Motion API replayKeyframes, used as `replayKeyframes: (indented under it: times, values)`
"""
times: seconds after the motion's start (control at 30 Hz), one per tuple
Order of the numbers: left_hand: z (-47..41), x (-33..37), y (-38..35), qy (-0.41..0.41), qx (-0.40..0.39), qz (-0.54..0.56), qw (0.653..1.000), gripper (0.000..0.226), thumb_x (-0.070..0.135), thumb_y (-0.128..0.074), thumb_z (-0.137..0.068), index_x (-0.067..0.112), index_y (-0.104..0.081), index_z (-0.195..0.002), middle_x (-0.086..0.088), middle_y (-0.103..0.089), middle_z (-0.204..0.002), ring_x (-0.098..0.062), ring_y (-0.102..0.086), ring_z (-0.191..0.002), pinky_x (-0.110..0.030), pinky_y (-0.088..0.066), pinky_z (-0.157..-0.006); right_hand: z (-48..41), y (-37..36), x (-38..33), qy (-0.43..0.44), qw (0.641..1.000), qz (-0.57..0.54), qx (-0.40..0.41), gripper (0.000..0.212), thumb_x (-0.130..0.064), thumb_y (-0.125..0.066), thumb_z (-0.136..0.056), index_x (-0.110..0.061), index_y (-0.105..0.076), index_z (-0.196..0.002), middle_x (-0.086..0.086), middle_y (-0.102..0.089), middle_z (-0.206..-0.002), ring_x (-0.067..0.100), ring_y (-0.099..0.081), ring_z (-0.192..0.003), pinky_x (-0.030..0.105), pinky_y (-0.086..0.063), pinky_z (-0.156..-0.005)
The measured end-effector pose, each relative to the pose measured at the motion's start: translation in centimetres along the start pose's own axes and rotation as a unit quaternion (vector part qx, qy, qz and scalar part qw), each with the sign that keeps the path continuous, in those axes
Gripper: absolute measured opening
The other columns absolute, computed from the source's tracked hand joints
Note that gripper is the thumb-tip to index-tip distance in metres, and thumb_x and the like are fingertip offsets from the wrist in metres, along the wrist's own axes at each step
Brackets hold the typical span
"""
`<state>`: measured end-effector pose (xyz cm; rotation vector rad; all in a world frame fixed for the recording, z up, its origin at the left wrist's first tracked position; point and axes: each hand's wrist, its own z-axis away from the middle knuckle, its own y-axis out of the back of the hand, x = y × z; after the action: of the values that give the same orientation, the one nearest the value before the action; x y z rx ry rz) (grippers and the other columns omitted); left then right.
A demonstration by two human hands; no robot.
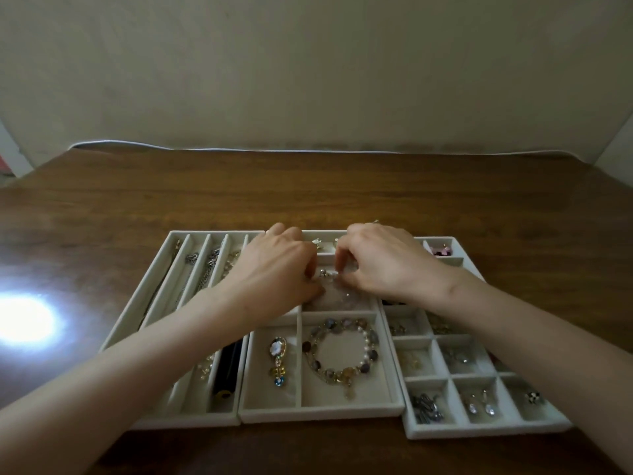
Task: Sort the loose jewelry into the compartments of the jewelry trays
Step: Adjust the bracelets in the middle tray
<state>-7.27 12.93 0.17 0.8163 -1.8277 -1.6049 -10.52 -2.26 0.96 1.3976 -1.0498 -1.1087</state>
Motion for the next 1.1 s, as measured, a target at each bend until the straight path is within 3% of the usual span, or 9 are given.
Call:
replayKeyframes:
  times: [0.23, 0.37, 0.47, 0.57, 0.67, 0.8, 0.9, 1.0, 1.1]
  values:
    - [-0.5, 0.1, -0.1, 0.003, -0.021, 0.057, 0.998, 0.01, 0.031, -0.061, -0.083, 0.024, -0.061, -0.09, 0.0, -0.053, -0.105, -0.018, -0.044, -0.104, -0.027, -0.039, -0.083, -0.4, 0.8, 0.2, -0.011, 0.995, -0.083, -0.056, 0.007, -0.027, -0.069, -0.079, -0.024, -0.065, -0.085, -0.011, -0.06, -0.089, 0.008, -0.054, -0.083, 0.023, -0.041, -0.062]
    - [-0.5, -0.5, 0.2, 0.015, -0.009, 0.161, 0.987, 0.011, 0.028, -0.066, -0.082, 0.021, -0.057, -0.078, 0.008, -0.053, -0.089, -0.011, -0.049, -0.09, -0.019, -0.037, -0.069, 0.0, 1.8, 1.4, -0.025, 0.961, -0.273, -0.017, 0.011, -0.017, -0.07, -0.079, -0.022, -0.061, -0.081, -0.006, -0.064, -0.084, 0.009, -0.061, -0.078, 0.023, -0.048, -0.067]
    - [-0.5, -0.8, 0.6, 0.052, -0.007, 0.329, 0.943, 0.009, 0.02, -0.068, -0.081, 0.015, -0.06, -0.083, 0.004, -0.066, -0.085, -0.011, -0.062, -0.08, -0.02, -0.05, -0.072, 0.4, 2.0, 2.0, -0.031, 0.905, -0.423, 0.017, 0.009, -0.009, -0.069, -0.081, -0.013, -0.061, -0.084, 0.007, -0.071, -0.083, 0.015, -0.068, -0.077, 0.025, -0.054, -0.073]
    - [-0.4, -0.3, 1.0, 0.052, -0.03, 0.507, 0.86, 0.023, 0.01, -0.068, -0.08, 0.012, -0.054, -0.099, -0.004, -0.072, -0.088, -0.013, -0.069, -0.085, -0.029, -0.055, -0.083, 0.6, 2.2, 2.1, -0.02, 0.87, -0.491, 0.032, 0.011, -0.007, -0.066, -0.083, -0.003, -0.063, -0.093, 0.012, -0.07, -0.085, 0.016, -0.067, -0.074, 0.029, -0.055, -0.075]
    - [-0.5, 0.0, 1.5, 0.007, -0.037, 0.517, 0.855, 0.036, 0.015, -0.07, -0.079, 0.011, -0.054, -0.111, -0.005, -0.071, -0.094, -0.014, -0.067, -0.089, -0.026, -0.055, -0.082, 0.9, 2.7, 1.9, 0.008, 0.856, -0.516, 0.031, 0.011, -0.009, -0.065, -0.084, -0.004, -0.066, -0.094, 0.011, -0.069, -0.087, 0.021, -0.066, -0.077, 0.033, -0.056, -0.075]
    - [-0.4, 0.0, 2.3, -0.002, -0.005, 0.484, 0.875, 0.025, 0.028, -0.064, -0.082, 0.006, -0.063, -0.093, -0.019, -0.064, -0.093, -0.034, -0.059, -0.091, -0.045, -0.048, -0.088, 1.1, 3.3, 1.8, 0.016, 0.849, -0.525, 0.05, 0.01, -0.007, -0.063, -0.084, -0.01, -0.067, -0.092, 0.007, -0.068, -0.084, 0.015, -0.064, -0.072, 0.027, -0.055, -0.069]
    - [-0.1, -0.1, 3.2, 0.013, 0.006, 0.528, 0.849, 0.028, 0.028, -0.053, -0.088, 0.0, -0.06, -0.086, -0.008, -0.065, -0.077, -0.026, -0.061, -0.077, -0.039, -0.05, -0.086, 1.3, 3.9, 2.1, 0.008, 0.84, -0.539, 0.059, 0.011, -0.004, -0.063, -0.083, -0.013, -0.067, -0.09, -0.002, -0.063, -0.075, 0.01, -0.058, -0.064, 0.023, -0.053, -0.064]
    - [0.2, 0.2, 3.9, 0.004, -0.095, 0.605, 0.791, 0.026, 0.022, -0.044, -0.094, 0.004, -0.054, -0.079, -0.009, -0.07, -0.076, -0.021, -0.066, -0.073, -0.029, -0.054, -0.07, 1.3, 4.2, 1.9, -0.012, 0.828, -0.555, 0.084, 0.013, -0.001, -0.062, -0.084, -0.013, -0.068, -0.087, -0.003, -0.061, -0.07, 0.009, -0.056, -0.062, 0.022, -0.051, -0.06]
    - [0.0, 0.9, 3.3, 0.033, -0.222, 0.65, 0.727, 0.027, 0.024, -0.041, -0.095, 0.003, -0.055, -0.085, -0.019, -0.07, -0.098, -0.029, -0.069, -0.089, -0.032, -0.057, -0.077, 1.3, 4.3, 0.8, -0.015, 0.804, -0.583, 0.117, 0.01, 0.0, -0.061, -0.084, -0.009, -0.067, -0.087, 0.001, -0.061, -0.068, 0.011, -0.058, -0.061, 0.022, -0.051, -0.058]
